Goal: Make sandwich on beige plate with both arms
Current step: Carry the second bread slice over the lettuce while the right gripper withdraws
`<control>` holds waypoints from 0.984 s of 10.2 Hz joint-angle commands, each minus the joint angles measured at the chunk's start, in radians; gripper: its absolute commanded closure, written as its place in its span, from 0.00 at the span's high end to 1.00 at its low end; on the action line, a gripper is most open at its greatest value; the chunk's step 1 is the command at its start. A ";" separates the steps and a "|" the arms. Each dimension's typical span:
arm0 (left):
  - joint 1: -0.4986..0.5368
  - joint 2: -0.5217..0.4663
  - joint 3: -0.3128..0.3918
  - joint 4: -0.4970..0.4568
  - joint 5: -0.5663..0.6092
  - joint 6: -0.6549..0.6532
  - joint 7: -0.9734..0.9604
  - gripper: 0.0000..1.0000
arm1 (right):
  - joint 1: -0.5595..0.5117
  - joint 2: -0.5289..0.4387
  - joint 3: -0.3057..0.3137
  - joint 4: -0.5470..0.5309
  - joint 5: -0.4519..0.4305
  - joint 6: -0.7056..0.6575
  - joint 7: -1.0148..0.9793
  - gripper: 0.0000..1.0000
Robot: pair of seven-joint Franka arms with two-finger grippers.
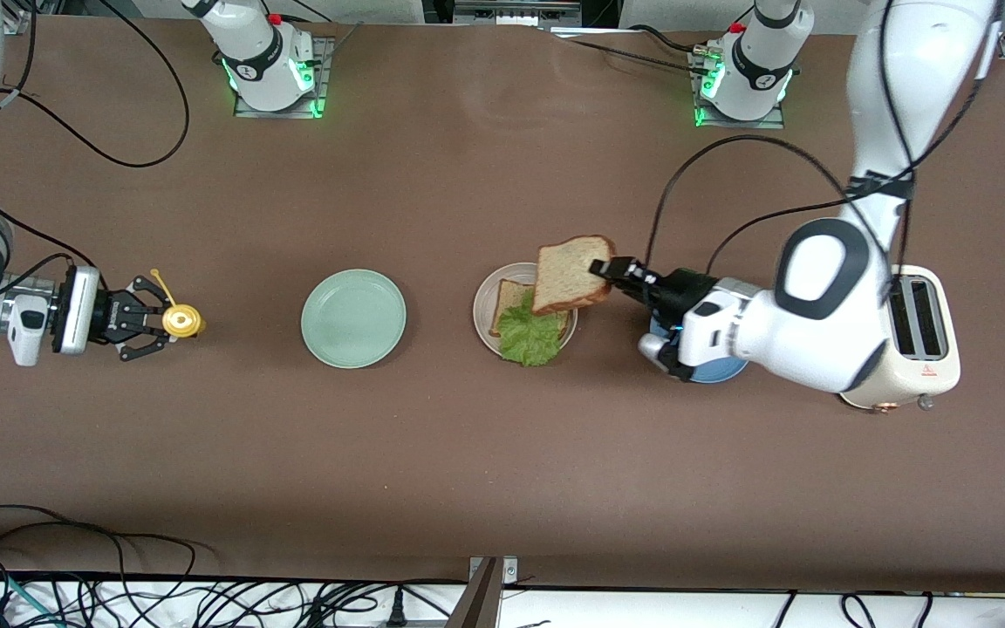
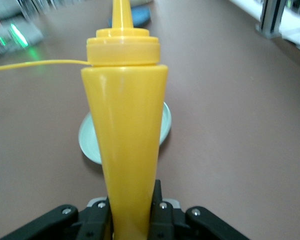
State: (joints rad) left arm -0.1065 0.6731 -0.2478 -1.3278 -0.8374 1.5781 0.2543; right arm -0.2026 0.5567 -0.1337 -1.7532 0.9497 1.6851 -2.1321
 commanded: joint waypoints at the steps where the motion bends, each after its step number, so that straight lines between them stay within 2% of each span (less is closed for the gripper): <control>1: -0.088 0.060 0.012 -0.005 -0.032 0.097 0.104 0.00 | -0.082 0.044 0.019 -0.064 0.098 -0.082 -0.171 0.00; 3: -0.117 0.079 0.013 -0.060 -0.025 0.158 0.181 0.00 | -0.139 0.112 0.019 -0.062 0.126 -0.165 -0.303 0.00; 6: -0.113 0.193 0.013 -0.060 -0.028 0.270 0.373 0.00 | -0.182 0.205 0.019 -0.052 0.171 -0.222 -0.465 0.00; 8: -0.110 0.206 0.013 -0.062 -0.026 0.276 0.418 0.04 | -0.202 0.265 0.020 -0.040 0.179 -0.222 -0.540 0.00; 9: -0.108 0.206 0.013 -0.062 -0.028 0.276 0.418 0.66 | -0.205 0.294 0.019 -0.029 0.193 -0.228 -0.572 0.00; 10: -0.104 0.201 0.013 -0.062 -0.022 0.273 0.419 1.00 | -0.215 0.311 0.019 -0.028 0.193 -0.225 -0.580 0.00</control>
State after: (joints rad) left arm -0.2150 0.8871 -0.2340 -1.3931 -0.8376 1.8531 0.6492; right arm -0.3849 0.8301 -0.1303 -1.8127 1.1222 1.4939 -2.6833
